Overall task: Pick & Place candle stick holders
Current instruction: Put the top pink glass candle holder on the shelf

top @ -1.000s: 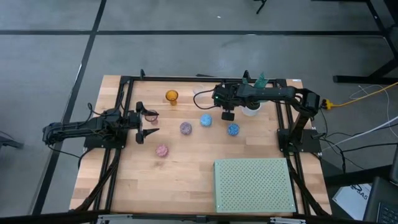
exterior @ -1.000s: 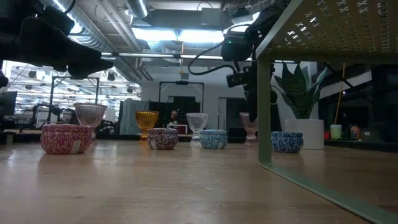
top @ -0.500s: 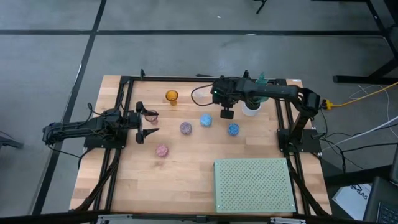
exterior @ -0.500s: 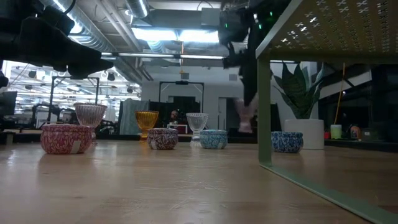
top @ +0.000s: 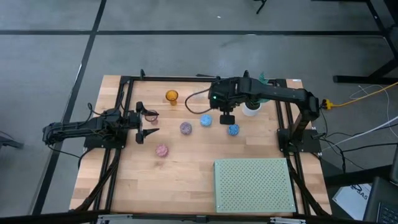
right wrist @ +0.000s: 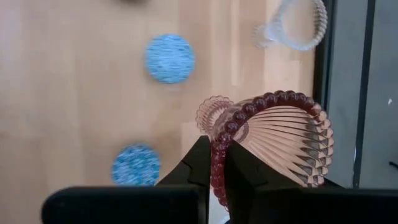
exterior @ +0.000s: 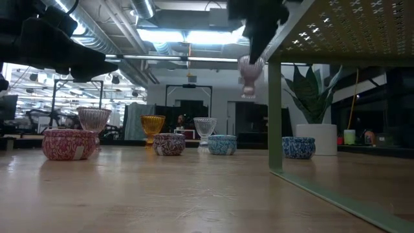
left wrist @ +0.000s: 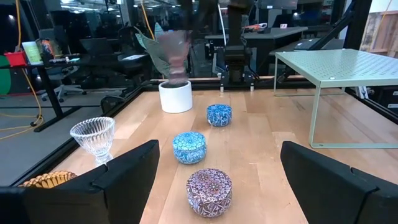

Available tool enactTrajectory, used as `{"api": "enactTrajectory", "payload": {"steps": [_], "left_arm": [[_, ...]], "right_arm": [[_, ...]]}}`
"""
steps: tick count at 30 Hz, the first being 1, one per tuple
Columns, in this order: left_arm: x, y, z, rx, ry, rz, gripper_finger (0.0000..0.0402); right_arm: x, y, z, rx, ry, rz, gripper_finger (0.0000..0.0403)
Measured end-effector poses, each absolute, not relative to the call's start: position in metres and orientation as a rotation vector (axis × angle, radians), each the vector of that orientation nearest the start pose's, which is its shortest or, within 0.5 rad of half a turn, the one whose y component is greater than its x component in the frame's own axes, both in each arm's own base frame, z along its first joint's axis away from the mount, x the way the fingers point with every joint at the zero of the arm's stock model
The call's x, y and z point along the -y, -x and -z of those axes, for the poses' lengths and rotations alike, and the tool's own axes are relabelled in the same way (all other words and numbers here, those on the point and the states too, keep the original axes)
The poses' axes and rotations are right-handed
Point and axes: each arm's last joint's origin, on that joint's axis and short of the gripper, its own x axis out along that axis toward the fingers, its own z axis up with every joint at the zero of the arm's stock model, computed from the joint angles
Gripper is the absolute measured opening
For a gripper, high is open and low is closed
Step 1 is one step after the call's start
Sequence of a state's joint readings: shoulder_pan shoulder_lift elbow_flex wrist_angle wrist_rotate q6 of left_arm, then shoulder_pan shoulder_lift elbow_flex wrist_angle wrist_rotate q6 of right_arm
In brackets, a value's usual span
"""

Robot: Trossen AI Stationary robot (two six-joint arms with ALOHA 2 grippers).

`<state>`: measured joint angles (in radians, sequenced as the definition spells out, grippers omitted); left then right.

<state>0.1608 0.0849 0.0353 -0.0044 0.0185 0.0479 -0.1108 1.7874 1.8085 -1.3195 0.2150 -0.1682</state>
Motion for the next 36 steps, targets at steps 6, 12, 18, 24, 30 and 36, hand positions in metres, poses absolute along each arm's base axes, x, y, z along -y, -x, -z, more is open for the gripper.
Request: {"api": "enactTrajectory", "payload": {"steps": [6, 12, 18, 24, 30, 36], "left_arm": [[-0.016, -0.1, -0.168, -0.057, -0.043, -0.141, 0.0334], [-0.016, -0.1, -0.168, -0.057, -0.043, -0.141, 0.0334], [-0.016, -0.1, -0.168, -0.057, -0.043, -0.141, 0.0334], [-0.016, -0.1, -0.168, -0.057, -0.043, -0.141, 0.0334], [-0.016, -0.1, -0.168, -0.057, -0.043, -0.141, 0.0334], [-0.016, -0.1, -0.168, -0.057, -0.043, -0.141, 0.0334]], "right_arm": [[0.007, -0.333, -0.357, -1.334, 0.194, 0.144, 0.0023], [-0.034, -0.305, -0.377, -1.305, 0.148, 0.136, 0.0026], [-0.071, -0.271, -0.397, -1.257, 0.071, 0.129, 0.0022], [-0.106, -0.243, -0.409, -1.2, -0.018, 0.078, 0.0022], [-0.139, -0.227, -0.409, -1.216, -0.149, 0.073, 0.0022], [-0.168, -0.214, -0.403, -1.29, -0.298, 0.075, 0.0023]]}}
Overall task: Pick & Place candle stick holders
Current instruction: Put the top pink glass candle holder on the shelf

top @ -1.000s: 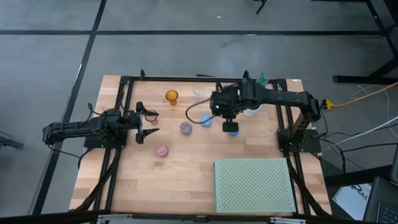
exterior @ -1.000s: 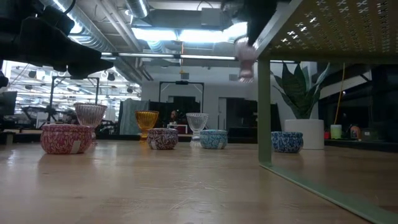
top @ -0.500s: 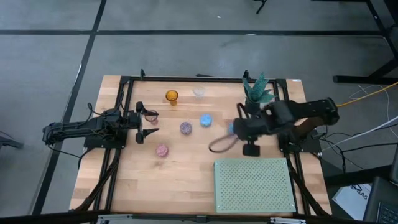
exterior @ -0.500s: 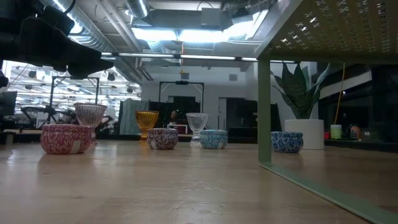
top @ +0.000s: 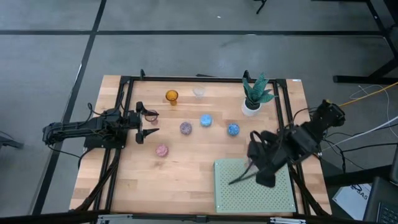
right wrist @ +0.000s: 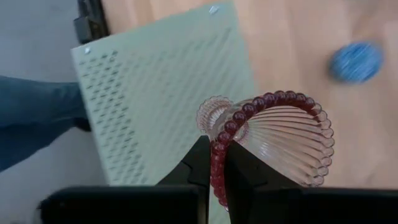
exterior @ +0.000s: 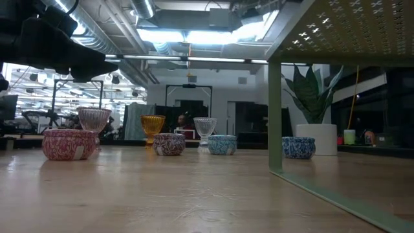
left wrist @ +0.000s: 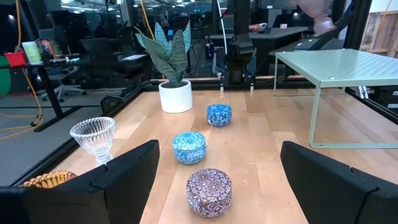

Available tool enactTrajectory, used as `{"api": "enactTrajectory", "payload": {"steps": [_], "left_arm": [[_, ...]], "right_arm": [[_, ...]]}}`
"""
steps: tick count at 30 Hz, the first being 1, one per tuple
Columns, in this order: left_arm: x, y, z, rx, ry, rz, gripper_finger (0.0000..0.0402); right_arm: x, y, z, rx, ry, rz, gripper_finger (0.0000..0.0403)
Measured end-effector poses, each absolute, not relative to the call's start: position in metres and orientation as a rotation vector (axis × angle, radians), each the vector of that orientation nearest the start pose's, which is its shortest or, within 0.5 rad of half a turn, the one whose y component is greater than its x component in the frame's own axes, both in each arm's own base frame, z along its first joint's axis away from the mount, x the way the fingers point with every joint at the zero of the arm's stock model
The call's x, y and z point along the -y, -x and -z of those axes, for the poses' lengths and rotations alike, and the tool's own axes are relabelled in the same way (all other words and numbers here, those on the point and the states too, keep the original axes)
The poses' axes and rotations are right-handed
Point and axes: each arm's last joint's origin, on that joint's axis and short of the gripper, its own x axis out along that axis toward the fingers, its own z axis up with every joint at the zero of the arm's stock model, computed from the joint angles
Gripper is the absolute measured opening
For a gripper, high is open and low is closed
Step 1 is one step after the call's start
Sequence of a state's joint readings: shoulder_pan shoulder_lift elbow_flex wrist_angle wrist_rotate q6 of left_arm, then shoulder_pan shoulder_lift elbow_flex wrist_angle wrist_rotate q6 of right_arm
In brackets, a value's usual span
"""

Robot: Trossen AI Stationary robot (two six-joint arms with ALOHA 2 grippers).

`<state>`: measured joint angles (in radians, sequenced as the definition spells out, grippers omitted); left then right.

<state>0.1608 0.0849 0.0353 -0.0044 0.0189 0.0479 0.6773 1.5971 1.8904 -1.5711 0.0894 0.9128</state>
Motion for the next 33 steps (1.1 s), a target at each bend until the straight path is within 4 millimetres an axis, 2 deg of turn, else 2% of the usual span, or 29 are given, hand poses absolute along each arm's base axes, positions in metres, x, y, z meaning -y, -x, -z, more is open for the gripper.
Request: {"api": "enactTrajectory", "payload": {"steps": [6, 14, 19, 24, 33], "left_arm": [[-0.016, -0.1, -0.168, -0.057, -0.043, -0.141, 0.0334], [-0.016, -0.1, -0.168, -0.057, -0.043, -0.141, 0.0334], [-0.016, -0.1, -0.168, -0.057, -0.043, -0.141, 0.0334], [-0.016, -0.1, -0.168, -0.057, -0.043, -0.141, 0.0334], [-0.016, -0.1, -0.168, -0.057, -0.043, -0.141, 0.0334]], "right_arm": [[-0.198, -0.189, -0.399, -1.361, -0.393, 0.077, 0.0023], [-0.227, -0.155, -0.357, -1.504, -0.398, 0.245, 0.0023], [-0.23, -0.144, -0.344, -1.51, -0.409, 0.333, 0.0023], [-0.228, -0.141, -0.344, -1.441, -0.457, 0.411, 0.0024], [-0.226, -0.145, -0.344, -1.39, -0.461, 0.434, 0.0024]]}}
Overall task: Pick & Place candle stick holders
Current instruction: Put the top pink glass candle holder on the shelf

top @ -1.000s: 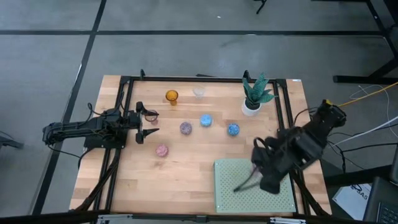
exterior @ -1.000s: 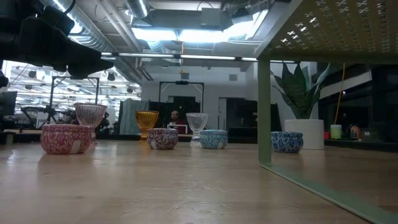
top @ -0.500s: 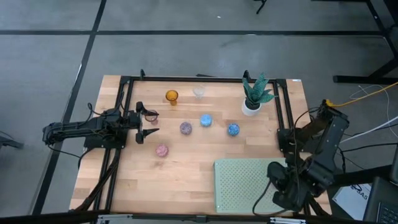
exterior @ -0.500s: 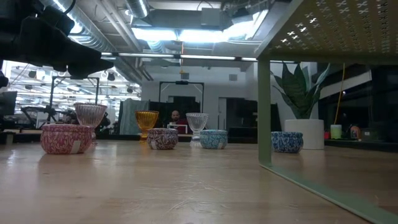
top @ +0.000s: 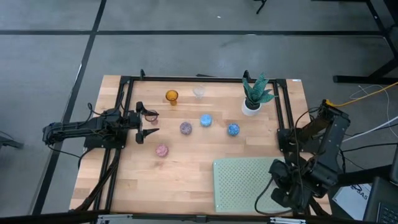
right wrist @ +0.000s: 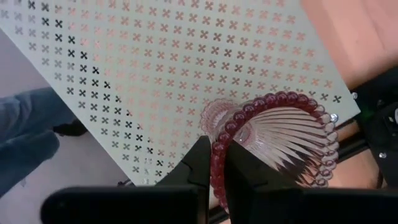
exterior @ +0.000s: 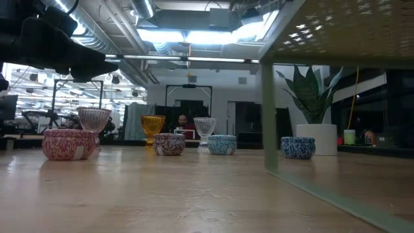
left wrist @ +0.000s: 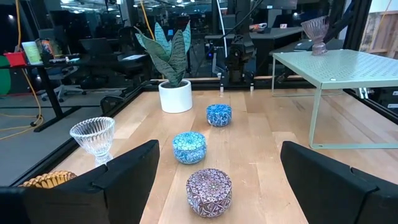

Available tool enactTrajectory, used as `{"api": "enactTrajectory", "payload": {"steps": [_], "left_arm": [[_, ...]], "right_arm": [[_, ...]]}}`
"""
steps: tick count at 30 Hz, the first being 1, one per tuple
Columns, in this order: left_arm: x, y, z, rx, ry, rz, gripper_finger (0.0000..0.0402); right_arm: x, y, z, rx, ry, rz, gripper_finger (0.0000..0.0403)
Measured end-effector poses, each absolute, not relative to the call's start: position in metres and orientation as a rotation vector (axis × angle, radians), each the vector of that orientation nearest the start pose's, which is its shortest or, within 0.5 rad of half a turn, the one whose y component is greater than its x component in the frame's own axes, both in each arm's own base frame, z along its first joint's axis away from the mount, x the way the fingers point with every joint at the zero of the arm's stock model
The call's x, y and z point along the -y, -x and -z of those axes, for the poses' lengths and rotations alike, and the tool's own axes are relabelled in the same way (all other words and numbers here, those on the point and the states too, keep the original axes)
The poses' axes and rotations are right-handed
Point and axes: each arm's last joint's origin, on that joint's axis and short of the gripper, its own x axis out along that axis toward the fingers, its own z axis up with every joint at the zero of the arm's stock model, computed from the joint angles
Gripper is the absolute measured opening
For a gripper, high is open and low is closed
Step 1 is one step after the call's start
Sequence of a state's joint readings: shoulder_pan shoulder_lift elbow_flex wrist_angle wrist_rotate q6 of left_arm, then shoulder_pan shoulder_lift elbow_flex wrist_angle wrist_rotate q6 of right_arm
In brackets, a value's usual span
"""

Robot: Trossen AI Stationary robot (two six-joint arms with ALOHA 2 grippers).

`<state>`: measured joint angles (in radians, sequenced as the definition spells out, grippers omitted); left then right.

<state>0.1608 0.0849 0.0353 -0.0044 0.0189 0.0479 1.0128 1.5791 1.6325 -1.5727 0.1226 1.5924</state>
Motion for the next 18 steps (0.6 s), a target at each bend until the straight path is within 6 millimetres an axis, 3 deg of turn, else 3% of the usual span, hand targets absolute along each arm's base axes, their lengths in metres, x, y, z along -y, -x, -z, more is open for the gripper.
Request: {"api": "enactTrajectory", "payload": {"steps": [18], "left_arm": [[-0.0157, -0.1, -0.1685, -0.057, -0.043, -0.141, 0.0334]], "right_arm": [[-0.2223, -0.1537, -0.3467, -1.355, -0.484, 0.451, 0.0025]]}}
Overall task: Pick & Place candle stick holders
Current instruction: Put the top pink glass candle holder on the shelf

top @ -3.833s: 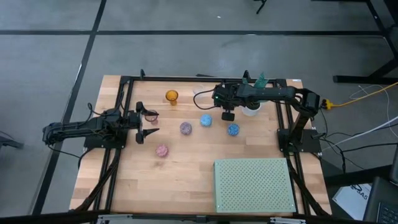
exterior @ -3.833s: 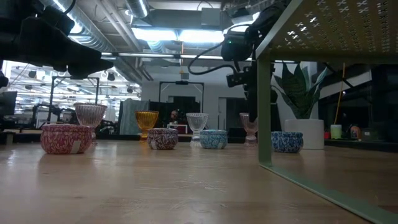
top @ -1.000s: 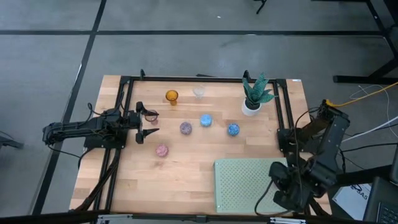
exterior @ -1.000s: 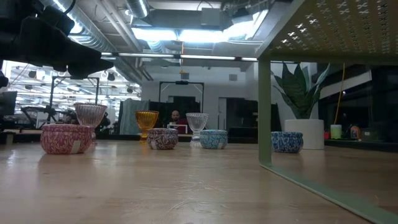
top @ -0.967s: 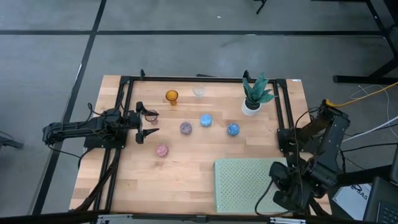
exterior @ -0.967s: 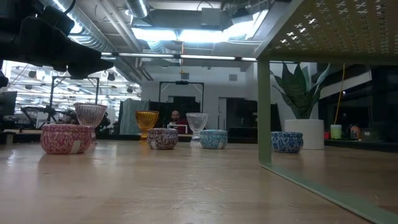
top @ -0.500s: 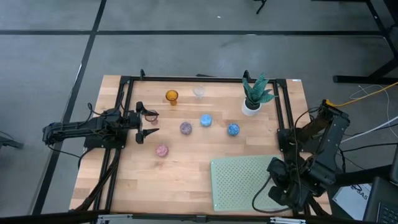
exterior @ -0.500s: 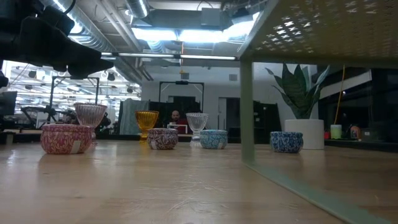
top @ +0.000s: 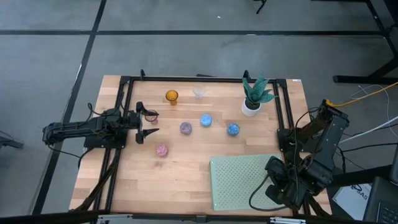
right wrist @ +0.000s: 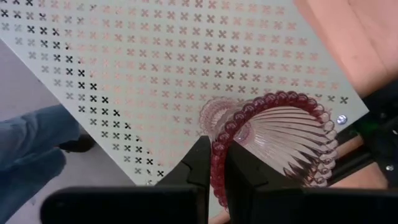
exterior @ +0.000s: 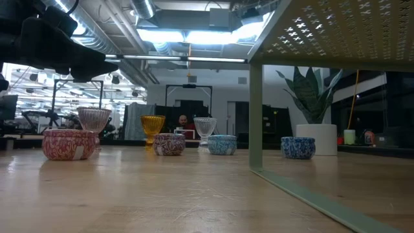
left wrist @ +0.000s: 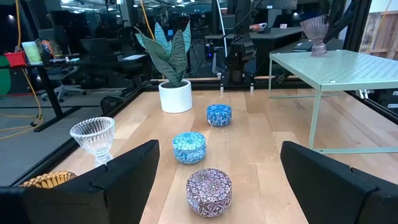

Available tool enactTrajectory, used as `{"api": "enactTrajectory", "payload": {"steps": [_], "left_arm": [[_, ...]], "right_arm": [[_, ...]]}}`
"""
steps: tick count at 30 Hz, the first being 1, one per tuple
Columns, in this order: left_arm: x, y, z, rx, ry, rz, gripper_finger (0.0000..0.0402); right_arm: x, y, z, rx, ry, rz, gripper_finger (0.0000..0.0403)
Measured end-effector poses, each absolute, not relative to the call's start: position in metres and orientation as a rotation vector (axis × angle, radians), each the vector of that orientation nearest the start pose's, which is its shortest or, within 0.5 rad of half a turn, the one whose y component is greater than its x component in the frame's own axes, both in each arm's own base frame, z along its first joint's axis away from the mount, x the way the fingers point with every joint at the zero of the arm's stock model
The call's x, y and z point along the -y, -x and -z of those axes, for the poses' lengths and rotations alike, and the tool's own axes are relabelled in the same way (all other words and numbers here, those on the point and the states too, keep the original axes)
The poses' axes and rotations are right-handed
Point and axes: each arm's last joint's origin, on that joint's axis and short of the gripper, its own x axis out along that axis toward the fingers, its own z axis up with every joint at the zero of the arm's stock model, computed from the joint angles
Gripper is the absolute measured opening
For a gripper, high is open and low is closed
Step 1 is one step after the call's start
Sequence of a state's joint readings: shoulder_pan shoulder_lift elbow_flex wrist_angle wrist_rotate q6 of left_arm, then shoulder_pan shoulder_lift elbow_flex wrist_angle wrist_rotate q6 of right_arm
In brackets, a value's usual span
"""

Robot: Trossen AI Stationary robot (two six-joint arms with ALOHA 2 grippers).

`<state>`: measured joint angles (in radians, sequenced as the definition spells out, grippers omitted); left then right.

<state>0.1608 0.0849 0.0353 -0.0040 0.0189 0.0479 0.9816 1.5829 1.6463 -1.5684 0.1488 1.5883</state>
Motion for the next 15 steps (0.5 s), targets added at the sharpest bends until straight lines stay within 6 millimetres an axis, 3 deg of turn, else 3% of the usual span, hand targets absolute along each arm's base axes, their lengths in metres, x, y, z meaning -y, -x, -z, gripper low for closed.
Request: {"api": "enactTrajectory", "payload": {"steps": [15], "left_arm": [[-0.016, -0.1, -0.168, -0.057, -0.043, -0.141, 0.0334]], "right_arm": [[-0.202, -0.181, -0.346, -1.277, -0.391, 0.464, 0.0025]]}}
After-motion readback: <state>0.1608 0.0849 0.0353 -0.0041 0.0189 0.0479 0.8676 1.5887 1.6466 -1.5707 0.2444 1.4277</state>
